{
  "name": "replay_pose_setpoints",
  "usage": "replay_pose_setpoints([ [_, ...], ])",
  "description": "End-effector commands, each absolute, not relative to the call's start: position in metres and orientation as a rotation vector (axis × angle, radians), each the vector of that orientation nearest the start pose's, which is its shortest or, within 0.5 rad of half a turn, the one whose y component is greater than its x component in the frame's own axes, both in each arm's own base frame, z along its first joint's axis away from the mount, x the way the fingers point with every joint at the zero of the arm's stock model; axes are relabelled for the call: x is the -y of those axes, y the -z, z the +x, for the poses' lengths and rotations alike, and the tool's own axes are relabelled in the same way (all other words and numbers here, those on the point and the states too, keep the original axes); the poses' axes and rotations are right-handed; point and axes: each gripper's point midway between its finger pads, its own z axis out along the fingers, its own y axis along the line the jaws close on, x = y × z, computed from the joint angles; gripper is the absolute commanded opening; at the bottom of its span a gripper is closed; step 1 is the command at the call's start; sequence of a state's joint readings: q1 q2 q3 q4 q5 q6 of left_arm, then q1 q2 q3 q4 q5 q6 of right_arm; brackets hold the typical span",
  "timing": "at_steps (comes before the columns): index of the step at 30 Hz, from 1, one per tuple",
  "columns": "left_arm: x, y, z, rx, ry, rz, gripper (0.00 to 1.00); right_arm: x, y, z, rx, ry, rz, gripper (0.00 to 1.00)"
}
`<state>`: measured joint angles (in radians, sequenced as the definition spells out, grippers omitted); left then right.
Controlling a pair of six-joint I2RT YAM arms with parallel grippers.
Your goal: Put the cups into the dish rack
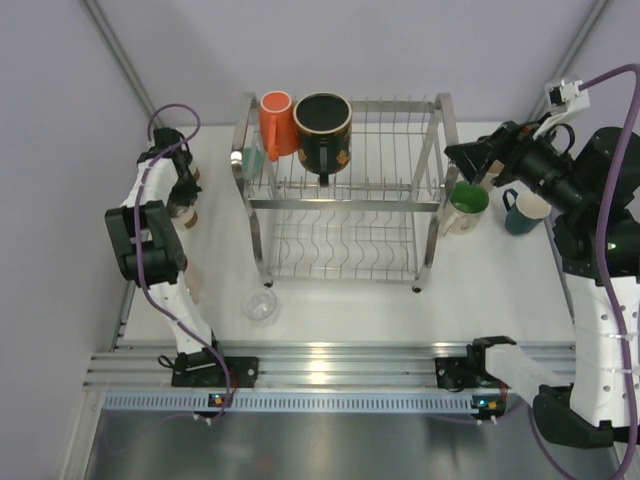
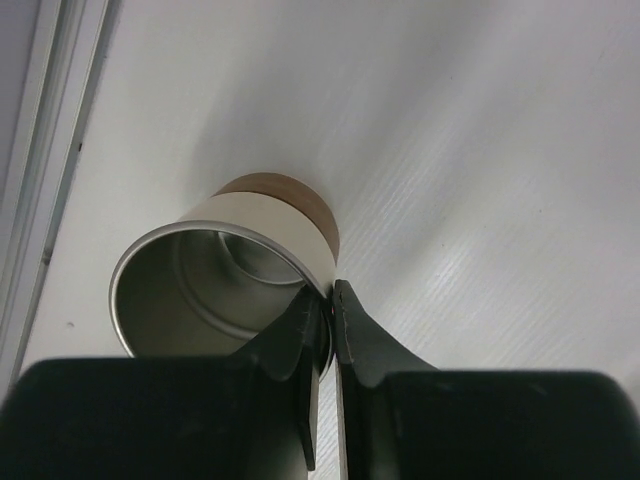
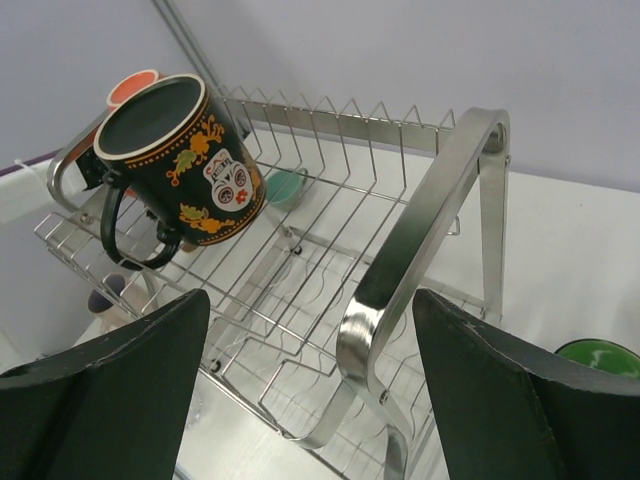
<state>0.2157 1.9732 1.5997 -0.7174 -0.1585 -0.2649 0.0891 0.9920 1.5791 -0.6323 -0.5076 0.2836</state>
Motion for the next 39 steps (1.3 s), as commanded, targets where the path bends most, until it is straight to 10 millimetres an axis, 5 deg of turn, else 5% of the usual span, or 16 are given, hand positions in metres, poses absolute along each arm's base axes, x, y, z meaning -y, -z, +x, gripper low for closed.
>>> replay_pose_setpoints([
  [1,-0.123,-0.137,0.45,-2.416,-0.203,-0.693,0.01,-0.122,-0.489,0.256,-1.573,-0.685,-0.268,0.83],
  [4,-0.128,-0.188,0.451,-2.283,-0.209,-0.735,0.0,-0.125,-0.5,0.255,-1.545,-0.72,-0.254,0.83],
  [8,-0.107,-0.281,0.454,-2.08,-0.018,-0.69,0.0,-0.134,-0.521,0.25,-1.465,-0.814,-0.247,0.83],
  [9,-0.092,-0.325,0.451,-1.99,0.078,-0.644,0.0,-0.136,-0.535,0.247,-1.411,-0.838,-0.248,0.83],
  [11,-0.078,-0.374,0.445,-1.881,0.173,-0.594,0.0,-0.139,-0.545,0.244,-1.358,-0.862,-0.26,0.83],
  [13,-0.052,-0.449,0.429,-1.684,0.325,-0.501,0.0,-0.141,-0.566,0.235,-1.253,-0.887,-0.283,0.84],
  [15,-0.027,-0.494,0.411,-1.548,0.482,-0.443,0.0,-0.145,-0.571,0.23,-1.206,-0.921,-0.304,0.84],
  [16,-0.017,-0.535,0.387,-1.426,0.525,-0.395,0.0,-0.147,-0.583,0.226,-1.126,-0.927,-0.339,0.85],
  [20,0.029,-0.611,0.337,-1.163,0.802,-0.214,0.0,-0.156,-0.603,0.214,-1.05,-0.968,-0.433,0.88],
  [26,0.079,-0.67,0.263,-0.87,1.235,0.013,0.0,-0.168,-0.627,0.219,-0.944,-1.06,-0.485,0.9],
  [29,0.101,-0.676,0.247,-0.807,1.354,0.08,0.0,-0.179,-0.639,0.214,-0.862,-1.088,-0.529,0.92],
  [34,0.17,-0.675,0.221,-0.758,1.548,0.235,0.0,-0.221,-0.655,0.193,-0.747,-1.096,-0.614,0.98],
  [36,0.196,-0.671,0.21,-0.749,1.623,0.294,0.0,-0.237,-0.652,0.2,-0.759,-1.118,-0.626,0.99],
  [39,0.211,-0.67,0.193,-0.704,1.689,0.337,0.0,-0.247,-0.654,0.201,-0.741,-1.15,-0.624,0.99],
])
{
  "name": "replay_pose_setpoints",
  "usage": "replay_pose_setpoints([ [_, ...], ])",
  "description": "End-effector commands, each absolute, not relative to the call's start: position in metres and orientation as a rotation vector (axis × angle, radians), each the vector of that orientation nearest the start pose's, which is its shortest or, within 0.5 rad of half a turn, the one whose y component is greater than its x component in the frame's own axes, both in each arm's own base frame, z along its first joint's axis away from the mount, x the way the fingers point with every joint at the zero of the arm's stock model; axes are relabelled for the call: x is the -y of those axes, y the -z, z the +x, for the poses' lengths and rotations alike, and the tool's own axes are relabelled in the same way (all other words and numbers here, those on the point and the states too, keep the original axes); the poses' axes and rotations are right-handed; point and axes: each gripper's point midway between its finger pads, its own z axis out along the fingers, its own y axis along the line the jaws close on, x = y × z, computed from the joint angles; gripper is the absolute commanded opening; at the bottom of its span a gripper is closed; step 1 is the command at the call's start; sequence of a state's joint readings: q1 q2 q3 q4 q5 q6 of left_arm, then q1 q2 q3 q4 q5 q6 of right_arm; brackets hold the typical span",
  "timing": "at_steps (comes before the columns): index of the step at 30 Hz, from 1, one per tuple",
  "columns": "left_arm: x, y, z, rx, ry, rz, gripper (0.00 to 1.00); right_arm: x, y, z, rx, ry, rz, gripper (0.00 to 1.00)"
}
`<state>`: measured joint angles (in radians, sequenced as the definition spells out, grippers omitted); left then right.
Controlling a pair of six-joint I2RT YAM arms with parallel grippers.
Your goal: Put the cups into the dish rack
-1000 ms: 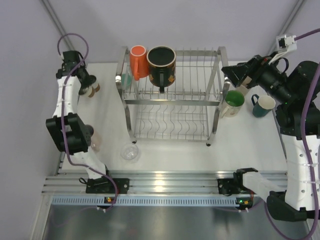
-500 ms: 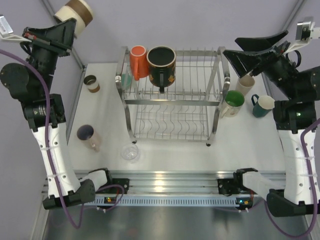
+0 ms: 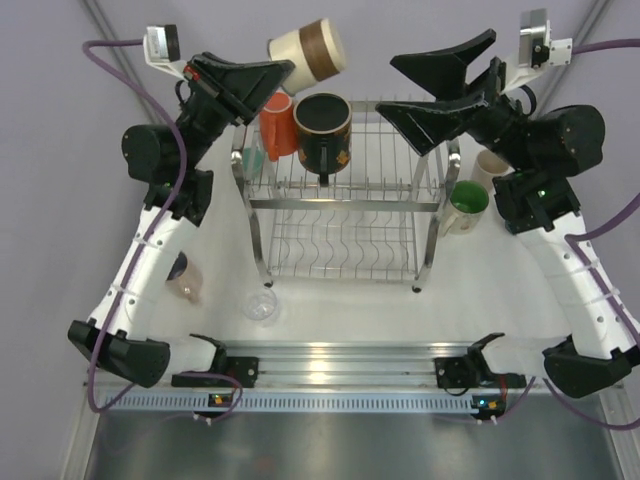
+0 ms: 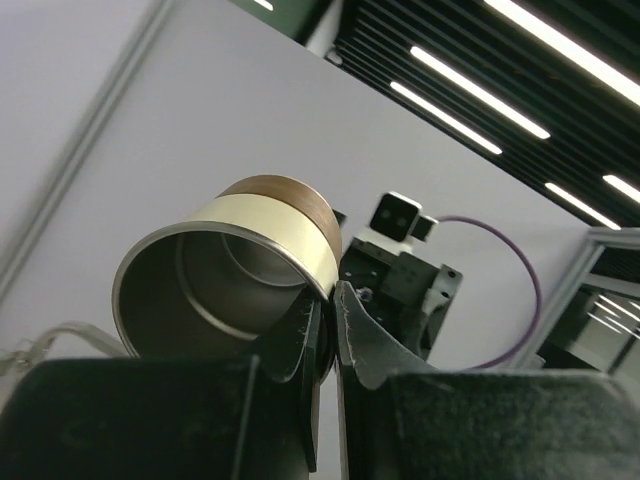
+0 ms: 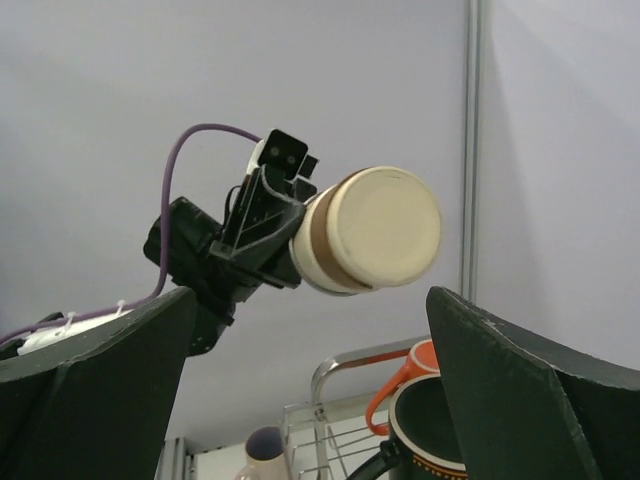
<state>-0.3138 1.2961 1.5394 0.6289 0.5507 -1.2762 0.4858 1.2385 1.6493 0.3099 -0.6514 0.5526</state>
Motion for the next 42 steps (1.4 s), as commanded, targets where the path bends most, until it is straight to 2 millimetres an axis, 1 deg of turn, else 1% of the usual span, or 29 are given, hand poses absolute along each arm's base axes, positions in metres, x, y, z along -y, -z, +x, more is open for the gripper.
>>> replay_pose_setpoints([
  [1,0.214,-0.671,0.19,-0.695,1.698,0.346,0.0,-0.25,-0.653,0.2,-0.735,-1.159,-0.63,0.99],
  [5,0.228,-0.668,0.178,-0.67,1.756,0.394,0.0,-0.262,-0.649,0.203,-0.73,-1.147,-0.646,0.99],
  [8,0.234,-0.666,0.172,-0.651,1.802,0.417,0.0,-0.265,-0.65,0.203,-0.724,-1.153,-0.639,0.99],
  [10,0.239,-0.662,0.173,-0.661,1.811,0.419,0.0,-0.266,-0.651,0.2,-0.711,-1.159,-0.645,0.99],
  [13,0.244,-0.66,0.168,-0.641,1.844,0.439,0.0,-0.267,-0.657,0.195,-0.683,-1.16,-0.644,0.99],
  [14,0.248,-0.659,0.167,-0.642,1.86,0.445,0.0,-0.268,-0.658,0.194,-0.67,-1.159,-0.646,0.99],
  [18,0.254,-0.657,0.166,-0.635,1.887,0.444,0.0,-0.276,-0.66,0.186,-0.641,-1.169,-0.674,0.99],
  [22,0.255,-0.656,0.168,-0.631,1.888,0.427,0.0,-0.282,-0.659,0.176,-0.601,-1.151,-0.699,0.98],
  [24,0.255,-0.655,0.17,-0.634,1.887,0.421,0.0,-0.283,-0.657,0.173,-0.587,-1.138,-0.695,0.96],
  [26,0.257,-0.652,0.173,-0.642,1.891,0.41,0.0,-0.28,-0.662,0.167,-0.554,-1.132,-0.685,0.94],
  [28,0.258,-0.65,0.174,-0.643,1.896,0.407,0.0,-0.277,-0.662,0.166,-0.532,-1.131,-0.662,0.93],
  [29,0.258,-0.649,0.173,-0.639,1.904,0.407,0.0,-0.275,-0.664,0.164,-0.523,-1.133,-0.654,0.91],
  [30,0.259,-0.648,0.173,-0.64,1.908,0.407,0.0,-0.274,-0.665,0.165,-0.522,-1.135,-0.639,0.85],
  [33,0.263,-0.645,0.174,-0.639,1.928,0.41,0.0,-0.272,-0.668,0.163,-0.501,-1.137,-0.628,0.75],
  [35,0.266,-0.642,0.174,-0.64,1.95,0.417,0.0,-0.27,-0.67,0.161,-0.486,-1.144,-0.618,0.75],
  [37,0.266,-0.643,0.172,-0.624,1.957,0.423,0.0,-0.269,-0.672,0.161,-0.482,-1.143,-0.616,0.69],
  [38,0.267,-0.643,0.173,-0.625,1.957,0.423,0.0,-0.269,-0.672,0.16,-0.483,-1.144,-0.615,0.64],
  [39,0.268,-0.642,0.172,-0.628,1.96,0.426,0.0,-0.268,-0.673,0.161,-0.482,-1.141,-0.608,0.55],
  [40,0.269,-0.641,0.173,-0.631,1.962,0.426,0.0,-0.268,-0.672,0.162,-0.485,-1.141,-0.605,0.49],
  [41,0.271,-0.64,0.173,-0.636,1.968,0.429,0.0,-0.265,-0.674,0.16,-0.48,-1.14,-0.597,0.4],
  [42,0.271,-0.639,0.173,-0.639,1.97,0.426,0.02,-0.265,-0.673,0.161,-0.483,-1.141,-0.592,0.35],
])
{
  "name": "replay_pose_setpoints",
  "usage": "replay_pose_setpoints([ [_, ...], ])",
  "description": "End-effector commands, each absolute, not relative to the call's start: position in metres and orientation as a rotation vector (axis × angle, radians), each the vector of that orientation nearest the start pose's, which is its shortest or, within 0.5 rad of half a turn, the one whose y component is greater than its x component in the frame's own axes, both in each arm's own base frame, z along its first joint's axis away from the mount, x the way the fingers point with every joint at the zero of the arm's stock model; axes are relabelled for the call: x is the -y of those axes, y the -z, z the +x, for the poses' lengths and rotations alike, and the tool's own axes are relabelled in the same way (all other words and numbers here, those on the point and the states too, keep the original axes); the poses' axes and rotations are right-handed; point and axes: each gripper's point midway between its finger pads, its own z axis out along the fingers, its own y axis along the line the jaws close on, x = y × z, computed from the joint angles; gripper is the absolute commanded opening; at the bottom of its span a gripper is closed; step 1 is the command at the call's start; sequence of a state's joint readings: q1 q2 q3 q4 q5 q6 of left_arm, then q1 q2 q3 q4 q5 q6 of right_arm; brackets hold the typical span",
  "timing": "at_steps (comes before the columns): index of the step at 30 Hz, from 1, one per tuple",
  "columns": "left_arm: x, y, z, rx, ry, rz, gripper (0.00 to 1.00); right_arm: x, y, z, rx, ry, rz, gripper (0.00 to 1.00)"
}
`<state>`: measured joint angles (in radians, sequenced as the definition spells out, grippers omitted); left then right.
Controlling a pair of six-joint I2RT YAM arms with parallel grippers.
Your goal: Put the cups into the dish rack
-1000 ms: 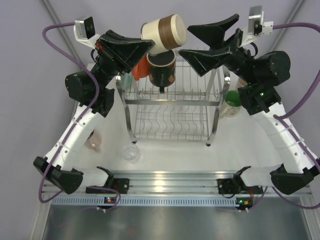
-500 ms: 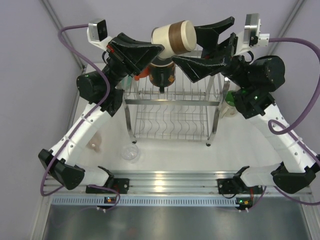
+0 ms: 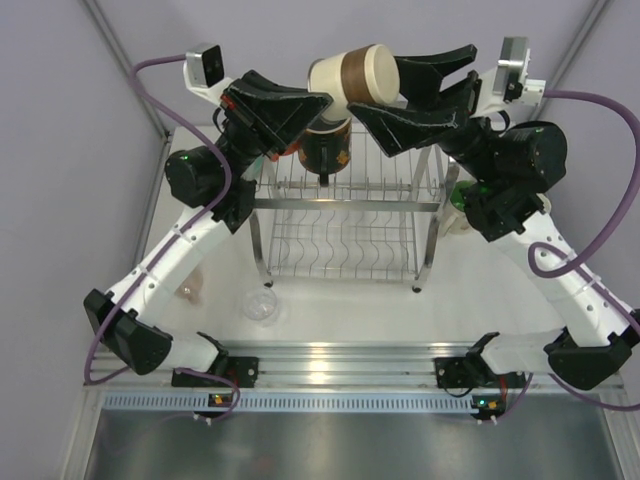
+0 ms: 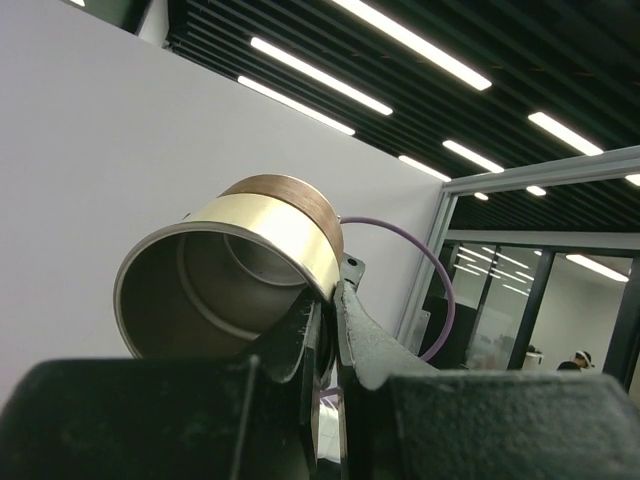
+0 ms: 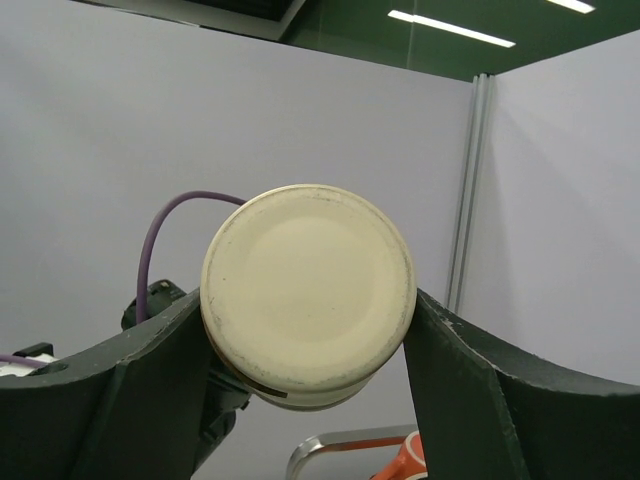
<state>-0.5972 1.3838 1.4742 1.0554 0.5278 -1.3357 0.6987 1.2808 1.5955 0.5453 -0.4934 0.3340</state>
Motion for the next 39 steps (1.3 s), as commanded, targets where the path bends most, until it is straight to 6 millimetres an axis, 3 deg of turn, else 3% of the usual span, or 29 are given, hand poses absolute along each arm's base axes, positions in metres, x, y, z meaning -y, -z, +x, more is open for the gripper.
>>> replay_pose_setpoints([
  [1,0.272,-0.637,0.175,-0.646,1.973,0.418,0.06,-0.263,-0.673,0.159,-0.481,-1.144,-0.589,0.3],
  [2,0.271,-0.637,0.175,-0.648,1.972,0.412,0.1,-0.262,-0.673,0.158,-0.479,-1.143,-0.589,0.27],
  [3,0.271,-0.636,0.177,-0.648,1.971,0.4,0.26,-0.262,-0.671,0.158,-0.484,-1.144,-0.588,0.18],
  [5,0.27,-0.636,0.176,-0.649,1.97,0.394,0.41,-0.256,-0.672,0.158,-0.491,-1.136,-0.556,0.0],
  [13,0.27,-0.636,0.181,-0.693,1.925,0.372,0.72,-0.241,-0.669,0.168,-0.577,-1.042,-0.5,0.0],
  [14,0.269,-0.637,0.179,-0.696,1.909,0.373,0.85,-0.244,-0.66,0.177,-0.666,-1.026,-0.503,0.0],
  [16,0.271,-0.634,0.186,-0.746,1.862,0.352,0.93,-0.233,-0.667,0.186,-0.724,-0.958,-0.459,0.0],
  [17,0.27,-0.636,0.187,-0.756,1.844,0.341,0.98,-0.234,-0.647,0.206,-0.871,-0.913,-0.432,0.0],
  [18,0.272,-0.631,0.193,-0.832,1.817,0.315,0.98,-0.223,-0.659,0.205,-0.884,-0.879,-0.402,0.0],
  [21,0.264,-0.634,0.2,-0.884,1.679,0.266,0.98,-0.21,-0.63,0.237,-1.12,-0.72,-0.341,0.0],
  [22,0.265,-0.624,0.21,-0.966,1.639,0.233,0.98,-0.205,-0.623,0.245,-1.17,-0.675,-0.319,0.0],
  [23,0.263,-0.62,0.215,-0.988,1.575,0.226,0.98,-0.208,-0.612,0.258,-1.226,-0.636,-0.316,0.0],
  [28,0.25,-0.606,0.238,-1.13,1.378,0.139,0.98,-0.208,-0.578,0.28,-1.379,-0.516,-0.341,0.0],
  [29,0.251,-0.588,0.247,-1.219,1.308,0.141,0.98,-0.211,-0.569,0.289,-1.41,-0.489,-0.33,0.0],
  [30,0.249,-0.587,0.248,-1.234,1.271,0.143,0.98,-0.211,-0.563,0.295,-1.431,-0.471,-0.324,0.0],
  [36,0.195,-0.559,0.259,-1.348,0.94,0.01,0.98,-0.228,-0.519,0.324,-1.558,-0.422,-0.33,0.0],
  [39,0.17,-0.554,0.254,-1.348,0.835,-0.036,0.98,-0.232,-0.499,0.335,-1.616,-0.386,-0.323,0.0],
])
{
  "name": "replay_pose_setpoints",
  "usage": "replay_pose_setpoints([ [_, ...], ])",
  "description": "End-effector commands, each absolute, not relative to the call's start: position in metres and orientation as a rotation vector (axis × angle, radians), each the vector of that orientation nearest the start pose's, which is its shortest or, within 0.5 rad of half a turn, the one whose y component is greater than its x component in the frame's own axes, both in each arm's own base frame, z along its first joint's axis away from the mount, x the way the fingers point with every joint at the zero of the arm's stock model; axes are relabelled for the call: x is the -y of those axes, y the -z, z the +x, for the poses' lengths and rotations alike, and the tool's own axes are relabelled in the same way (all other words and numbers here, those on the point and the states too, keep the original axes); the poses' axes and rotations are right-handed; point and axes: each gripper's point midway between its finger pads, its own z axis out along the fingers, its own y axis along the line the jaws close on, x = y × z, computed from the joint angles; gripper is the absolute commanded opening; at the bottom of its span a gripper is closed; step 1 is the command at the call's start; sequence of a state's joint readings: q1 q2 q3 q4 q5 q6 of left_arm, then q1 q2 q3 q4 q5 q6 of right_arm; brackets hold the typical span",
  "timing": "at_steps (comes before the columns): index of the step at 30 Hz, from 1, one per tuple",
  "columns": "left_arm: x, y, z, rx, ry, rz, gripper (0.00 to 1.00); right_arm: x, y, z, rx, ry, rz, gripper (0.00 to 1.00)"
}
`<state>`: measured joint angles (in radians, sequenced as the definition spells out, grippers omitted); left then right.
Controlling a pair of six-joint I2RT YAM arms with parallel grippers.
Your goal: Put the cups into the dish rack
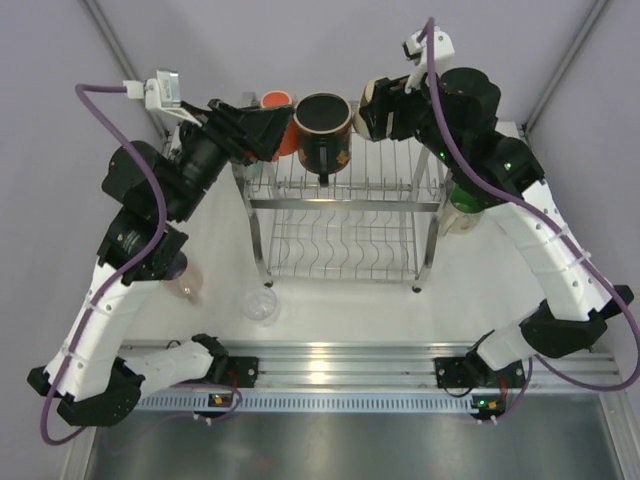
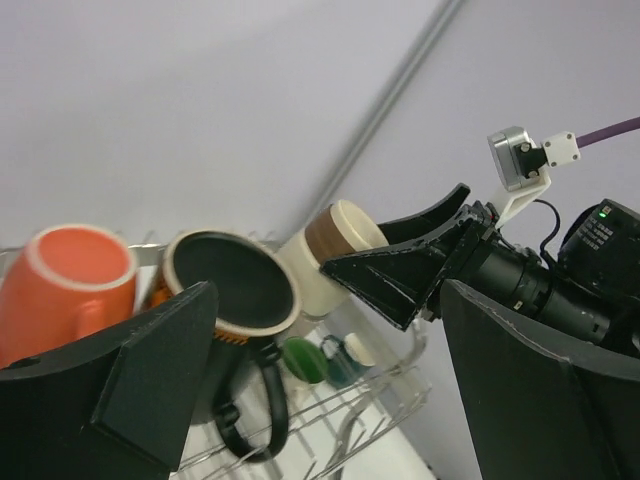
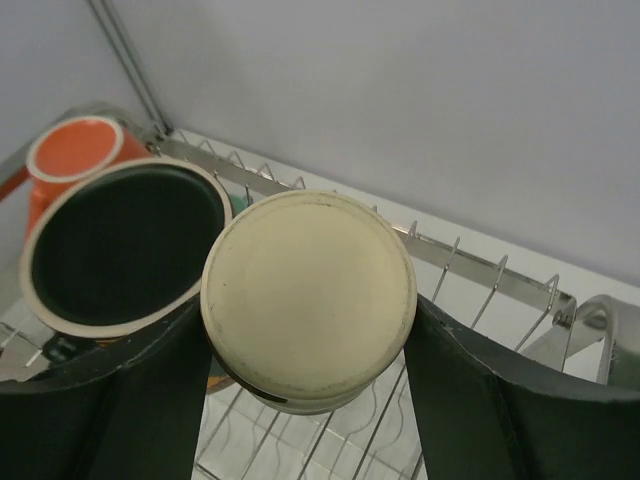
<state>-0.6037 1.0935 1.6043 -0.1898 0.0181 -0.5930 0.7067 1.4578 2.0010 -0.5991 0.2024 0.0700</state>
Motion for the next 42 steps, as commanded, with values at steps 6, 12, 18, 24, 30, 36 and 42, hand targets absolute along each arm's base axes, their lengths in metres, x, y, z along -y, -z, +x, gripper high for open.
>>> replay_pose_setpoints([
  [6,0.134,-0.548,0.248,-1.36,0.697,-0.122,0.98,-0.23,-0.471,0.345,-1.68,-0.317,-0.312,0.0],
  [12,0.132,-0.533,0.256,-1.413,0.642,-0.138,0.98,-0.227,-0.45,0.345,-1.735,-0.301,-0.298,0.0],
  [18,0.122,-0.522,0.261,-1.443,0.58,-0.177,0.98,-0.229,-0.435,0.345,-1.77,-0.296,-0.313,0.11],
  [24,0.106,-0.508,0.267,-1.486,0.476,-0.242,0.98,-0.231,-0.437,0.345,-1.754,-0.303,-0.334,0.46],
  [30,0.101,-0.494,0.269,-1.525,0.426,-0.258,0.98,-0.224,-0.446,0.342,-1.725,-0.32,-0.325,0.62],
  [36,0.098,-0.485,0.269,-1.539,0.41,-0.27,0.98,-0.221,-0.451,0.34,-1.714,-0.354,-0.324,0.68],
  [42,0.096,-0.484,0.267,-1.537,0.41,-0.276,0.98,-0.234,-0.444,0.341,-1.727,-0.416,-0.335,0.68],
])
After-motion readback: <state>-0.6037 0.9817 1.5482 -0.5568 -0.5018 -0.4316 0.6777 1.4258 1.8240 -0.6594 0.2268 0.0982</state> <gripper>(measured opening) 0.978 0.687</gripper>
